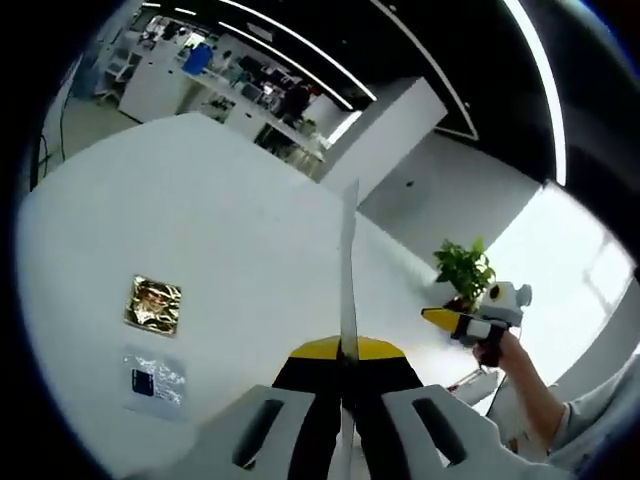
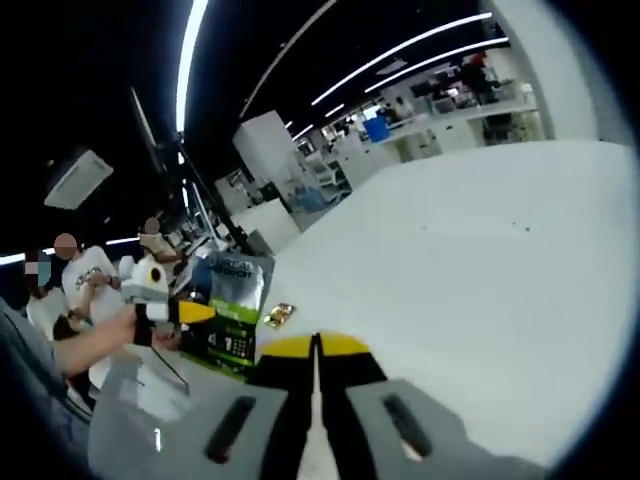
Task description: Arrange the skincare products in the storage area until every visible bottle or jar stands upright without overlapping.
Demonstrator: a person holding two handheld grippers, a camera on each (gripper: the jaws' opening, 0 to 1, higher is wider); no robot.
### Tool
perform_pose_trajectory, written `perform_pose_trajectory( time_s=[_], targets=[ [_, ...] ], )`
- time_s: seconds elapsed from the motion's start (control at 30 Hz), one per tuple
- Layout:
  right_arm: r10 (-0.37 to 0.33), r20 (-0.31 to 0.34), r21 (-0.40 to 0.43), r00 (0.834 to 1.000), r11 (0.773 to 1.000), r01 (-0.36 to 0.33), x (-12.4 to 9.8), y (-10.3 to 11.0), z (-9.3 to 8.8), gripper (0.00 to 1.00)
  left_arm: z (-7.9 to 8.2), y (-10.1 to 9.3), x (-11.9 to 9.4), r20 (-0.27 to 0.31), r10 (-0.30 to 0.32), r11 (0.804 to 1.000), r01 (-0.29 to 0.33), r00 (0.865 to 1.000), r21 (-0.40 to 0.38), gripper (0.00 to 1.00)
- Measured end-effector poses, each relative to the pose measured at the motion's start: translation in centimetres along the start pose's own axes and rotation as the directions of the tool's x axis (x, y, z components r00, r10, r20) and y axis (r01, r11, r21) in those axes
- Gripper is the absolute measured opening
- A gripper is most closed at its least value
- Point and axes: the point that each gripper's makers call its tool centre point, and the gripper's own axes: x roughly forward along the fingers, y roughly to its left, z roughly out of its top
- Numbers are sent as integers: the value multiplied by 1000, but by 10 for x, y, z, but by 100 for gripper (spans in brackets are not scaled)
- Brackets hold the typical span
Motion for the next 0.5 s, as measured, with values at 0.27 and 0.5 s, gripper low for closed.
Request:
perform_pose_trajectory(
  time_s=[0.27,0.5],
  targets=[
    [-10,43,-39,999,999,12,-18,12,19,1,1,0,-14,5,-1,1000,1,1000,23,0],
    [-34,86,-71,996,997,40,-36,25,35,2,2,-1,-22,-9,-29,999,29,1000,40,0]
  ],
)
